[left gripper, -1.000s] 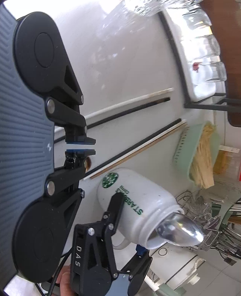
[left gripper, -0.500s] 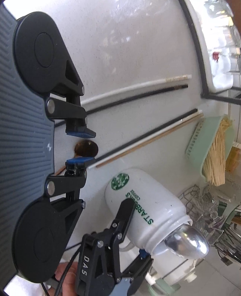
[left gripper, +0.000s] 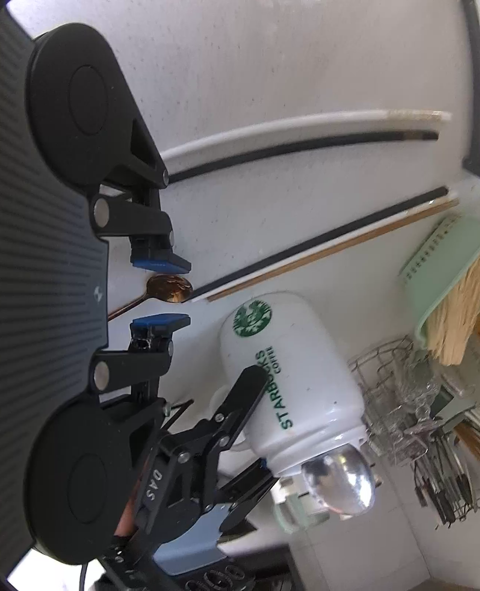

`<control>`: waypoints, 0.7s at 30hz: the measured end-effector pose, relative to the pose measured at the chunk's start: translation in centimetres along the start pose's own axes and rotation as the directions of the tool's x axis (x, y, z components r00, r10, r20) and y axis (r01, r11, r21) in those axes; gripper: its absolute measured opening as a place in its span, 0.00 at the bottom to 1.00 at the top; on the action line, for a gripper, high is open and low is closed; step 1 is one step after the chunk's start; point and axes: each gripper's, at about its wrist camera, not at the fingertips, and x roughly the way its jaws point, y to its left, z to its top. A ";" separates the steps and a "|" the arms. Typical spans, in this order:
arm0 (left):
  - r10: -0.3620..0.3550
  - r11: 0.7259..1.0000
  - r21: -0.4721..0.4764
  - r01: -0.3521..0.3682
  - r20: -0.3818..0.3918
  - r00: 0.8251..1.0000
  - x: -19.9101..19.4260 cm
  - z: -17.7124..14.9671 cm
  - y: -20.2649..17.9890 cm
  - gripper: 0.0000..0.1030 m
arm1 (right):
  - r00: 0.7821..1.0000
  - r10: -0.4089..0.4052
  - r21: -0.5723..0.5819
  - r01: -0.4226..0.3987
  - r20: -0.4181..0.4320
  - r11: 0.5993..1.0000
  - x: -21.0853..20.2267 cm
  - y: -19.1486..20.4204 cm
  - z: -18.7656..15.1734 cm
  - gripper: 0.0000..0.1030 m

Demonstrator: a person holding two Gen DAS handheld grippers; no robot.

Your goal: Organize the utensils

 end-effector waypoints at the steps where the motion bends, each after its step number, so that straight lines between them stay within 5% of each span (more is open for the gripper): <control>1: -0.009 1.000 -0.004 0.009 0.000 1.000 0.1 0.1 0.1 0.25 | 1.000 0.000 0.001 0.000 -0.001 1.000 0.0 -0.1 0.0 0.87; 12: -0.190 0.979 -0.082 0.187 -0.031 0.981 0.7 0.0 1.9 0.25 | 1.000 0.009 0.005 -0.009 -0.008 1.000 0.4 -1.1 0.5 0.87; 21: -0.155 0.984 -0.106 0.145 -0.092 0.984 2.0 0.1 1.4 0.22 | 1.000 0.003 0.014 -0.003 -0.007 1.000 0.5 -1.4 0.6 0.87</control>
